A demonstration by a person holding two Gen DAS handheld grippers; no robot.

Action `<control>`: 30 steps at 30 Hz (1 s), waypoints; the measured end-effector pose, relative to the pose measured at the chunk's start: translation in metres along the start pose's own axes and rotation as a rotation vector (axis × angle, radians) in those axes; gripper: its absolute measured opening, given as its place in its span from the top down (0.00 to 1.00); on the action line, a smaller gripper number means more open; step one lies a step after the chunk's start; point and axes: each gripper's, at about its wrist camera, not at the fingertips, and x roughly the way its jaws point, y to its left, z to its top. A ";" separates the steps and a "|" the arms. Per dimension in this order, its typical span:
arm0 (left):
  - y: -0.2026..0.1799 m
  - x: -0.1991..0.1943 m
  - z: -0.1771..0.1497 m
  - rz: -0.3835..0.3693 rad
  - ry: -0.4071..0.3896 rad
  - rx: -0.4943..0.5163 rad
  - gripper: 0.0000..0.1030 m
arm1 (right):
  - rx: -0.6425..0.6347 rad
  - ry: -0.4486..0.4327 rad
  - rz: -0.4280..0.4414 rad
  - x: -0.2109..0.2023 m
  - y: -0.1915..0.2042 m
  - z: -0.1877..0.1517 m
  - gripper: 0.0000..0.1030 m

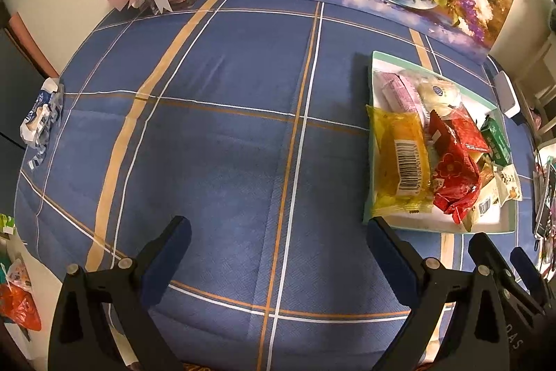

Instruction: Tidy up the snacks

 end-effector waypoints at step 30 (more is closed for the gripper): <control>0.001 0.006 0.000 0.008 0.026 0.003 0.02 | -0.018 0.018 -0.002 0.006 0.000 0.000 0.00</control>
